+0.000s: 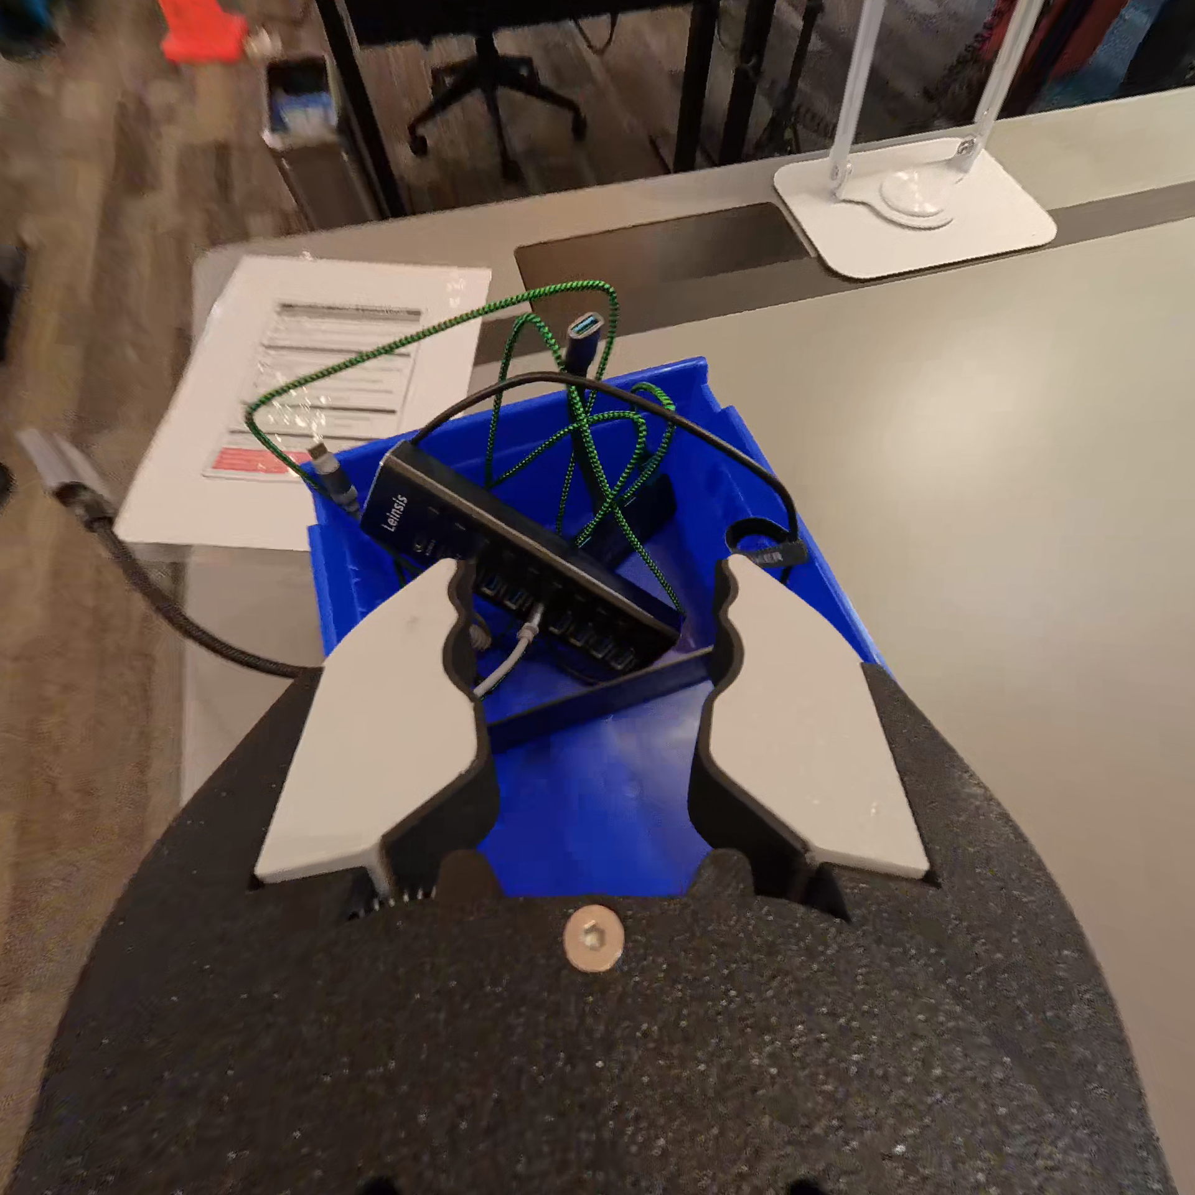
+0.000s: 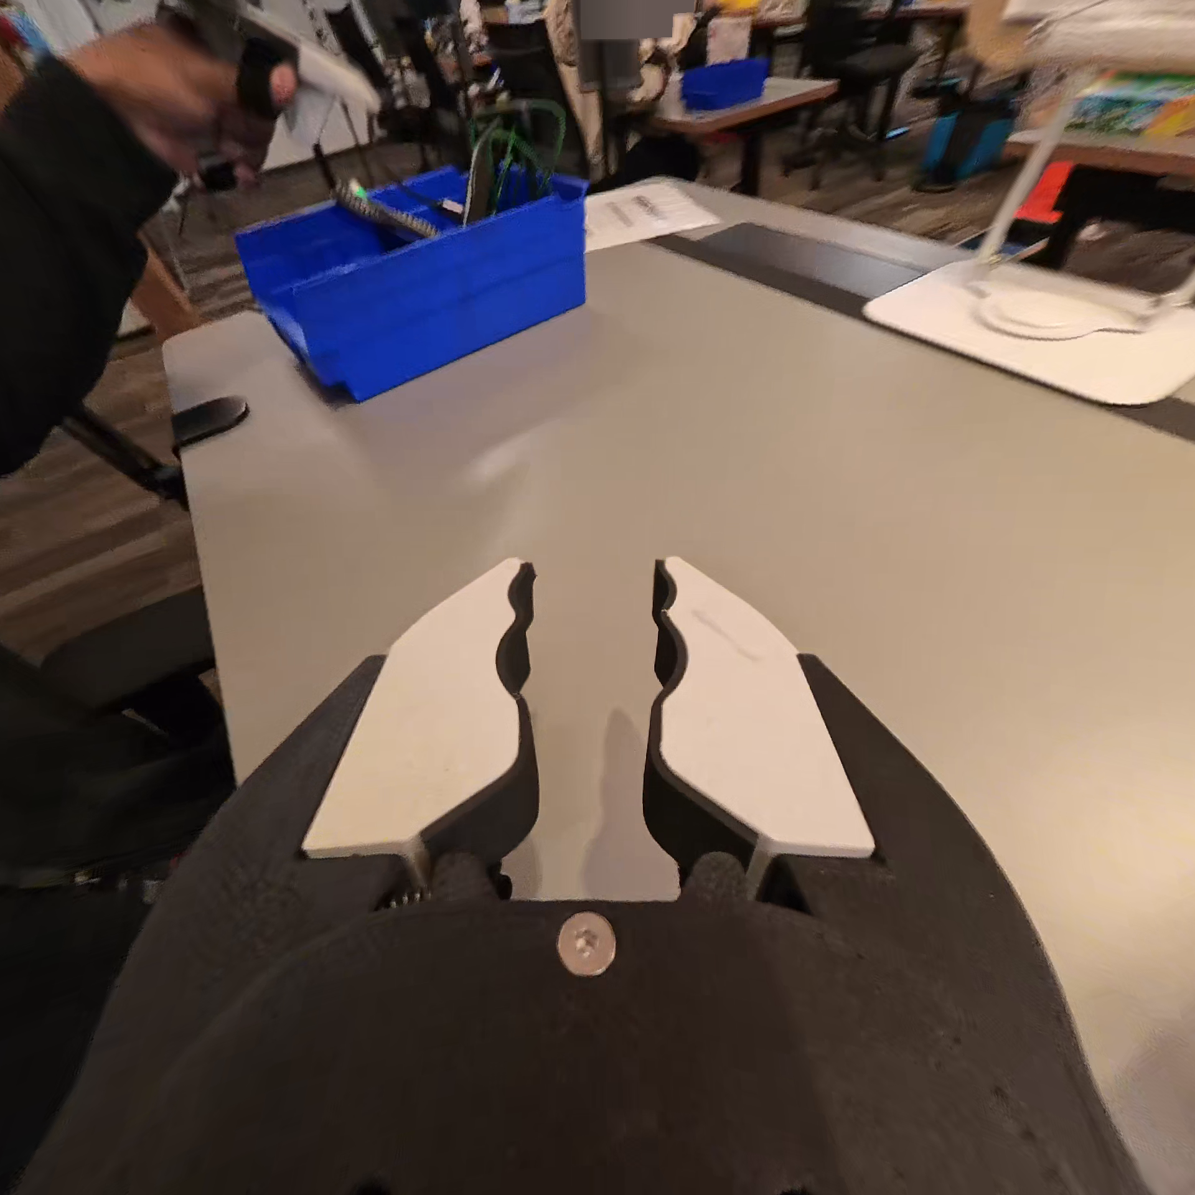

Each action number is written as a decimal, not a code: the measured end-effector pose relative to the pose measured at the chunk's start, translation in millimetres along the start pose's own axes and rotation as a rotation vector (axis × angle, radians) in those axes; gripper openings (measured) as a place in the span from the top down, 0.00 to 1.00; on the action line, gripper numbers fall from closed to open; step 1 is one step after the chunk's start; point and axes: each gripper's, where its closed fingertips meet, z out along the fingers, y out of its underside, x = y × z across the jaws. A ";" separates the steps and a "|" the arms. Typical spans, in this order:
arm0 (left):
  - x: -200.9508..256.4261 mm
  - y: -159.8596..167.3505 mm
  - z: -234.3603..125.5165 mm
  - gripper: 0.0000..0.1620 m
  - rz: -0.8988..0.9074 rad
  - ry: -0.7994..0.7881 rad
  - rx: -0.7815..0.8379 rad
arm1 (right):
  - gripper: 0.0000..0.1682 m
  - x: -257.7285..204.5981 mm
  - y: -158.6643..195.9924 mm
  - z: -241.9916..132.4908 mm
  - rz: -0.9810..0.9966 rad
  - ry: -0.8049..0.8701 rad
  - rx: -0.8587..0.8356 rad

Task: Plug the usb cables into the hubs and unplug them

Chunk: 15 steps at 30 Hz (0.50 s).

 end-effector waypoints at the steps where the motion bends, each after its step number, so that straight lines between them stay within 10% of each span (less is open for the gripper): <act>1: -6.0 1.7 10.0 0.57 -0.046 0.004 -0.027 | 0.79 -1.8 7.4 14.0 -0.008 -0.013 -0.022; 15: -81.1 32.2 95.0 0.54 -0.233 -0.343 -0.341 | 0.82 20.5 33.5 46.2 0.078 -0.065 -0.026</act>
